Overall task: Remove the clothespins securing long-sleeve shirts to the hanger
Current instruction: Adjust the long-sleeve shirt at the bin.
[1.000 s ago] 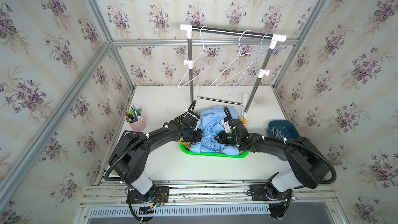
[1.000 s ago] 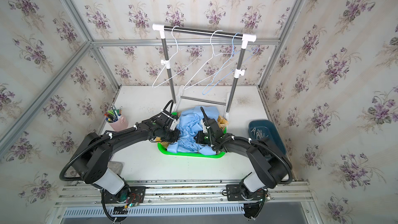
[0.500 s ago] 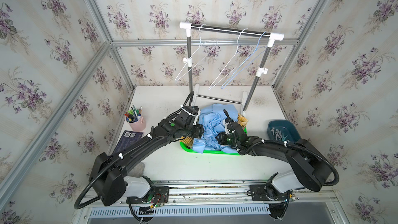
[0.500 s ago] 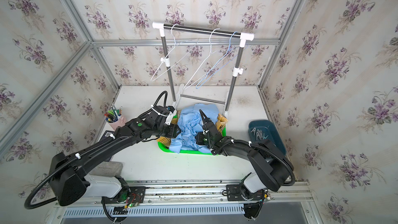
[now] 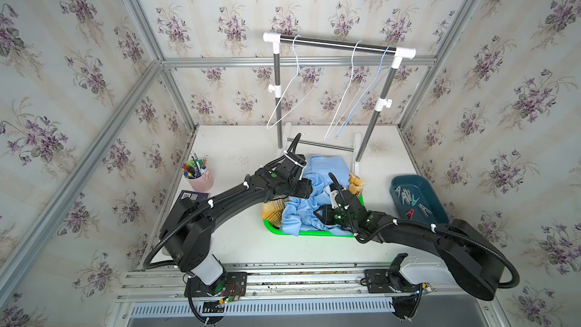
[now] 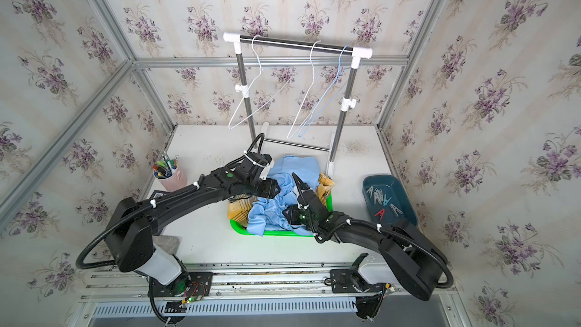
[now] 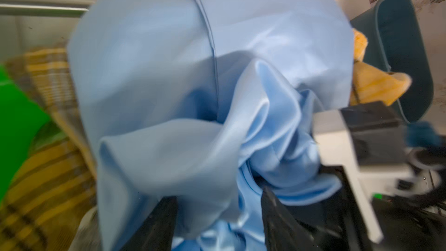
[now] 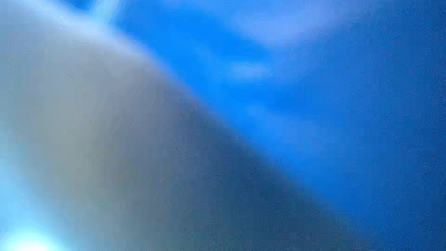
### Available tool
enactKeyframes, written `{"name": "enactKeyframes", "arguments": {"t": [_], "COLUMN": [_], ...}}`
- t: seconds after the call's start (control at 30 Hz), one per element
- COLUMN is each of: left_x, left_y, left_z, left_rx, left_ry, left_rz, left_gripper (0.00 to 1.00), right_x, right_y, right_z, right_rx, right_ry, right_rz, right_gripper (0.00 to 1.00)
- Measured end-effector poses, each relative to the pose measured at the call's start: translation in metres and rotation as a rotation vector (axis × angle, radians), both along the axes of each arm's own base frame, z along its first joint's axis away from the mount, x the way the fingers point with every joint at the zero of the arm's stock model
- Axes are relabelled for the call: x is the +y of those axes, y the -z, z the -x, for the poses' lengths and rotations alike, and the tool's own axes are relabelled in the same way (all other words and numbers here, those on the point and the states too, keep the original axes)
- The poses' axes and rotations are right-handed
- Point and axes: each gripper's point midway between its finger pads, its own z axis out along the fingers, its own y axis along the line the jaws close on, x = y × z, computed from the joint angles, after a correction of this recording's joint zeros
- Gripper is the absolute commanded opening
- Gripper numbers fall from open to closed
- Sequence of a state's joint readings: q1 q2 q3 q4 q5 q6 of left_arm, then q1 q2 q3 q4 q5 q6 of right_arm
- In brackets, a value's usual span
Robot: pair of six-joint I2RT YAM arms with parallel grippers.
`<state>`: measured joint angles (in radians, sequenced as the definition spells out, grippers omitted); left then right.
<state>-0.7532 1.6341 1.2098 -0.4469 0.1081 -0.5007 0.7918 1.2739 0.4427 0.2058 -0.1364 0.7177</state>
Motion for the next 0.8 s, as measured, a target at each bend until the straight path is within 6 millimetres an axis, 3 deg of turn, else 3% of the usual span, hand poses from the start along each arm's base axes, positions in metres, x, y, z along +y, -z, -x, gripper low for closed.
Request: {"name": "enactKeyframes", "arguments": {"t": [0.23,0.37,0.47,0.57,0.8], "left_x": [0.011,0.015,0.017,0.018,0.016], "left_y": [0.078,0.089,0.093,0.096,0.096], "left_z": [0.004,0.01,0.013,0.016,0.018], "left_rx": [0.057,0.004,-0.034,-0.063,-0.106], "left_ry": [-0.036,-0.042,-0.045,-0.045,-0.045], "left_rz": [-0.08,-0.077,-0.07,-0.079,-0.103], "left_gripper": [0.56,0.56,0.56,0.56,0.56], "right_x": [-0.004,-0.018,-0.043,-0.057,-0.049], "right_y": [-0.047,-0.085,-0.108,-0.113,-0.085], "right_z": [-0.002,-0.026,-0.056,-0.083,-0.125], "right_rx": [-0.061,-0.115,-0.149,-0.158,-0.11], "right_ry": [-0.006,0.046,0.128,0.173,0.156], "right_rz": [-0.015,-0.036,-0.037,-0.003,0.066], "right_gripper": [0.69,0.77,0.78,0.8,0.81]}}
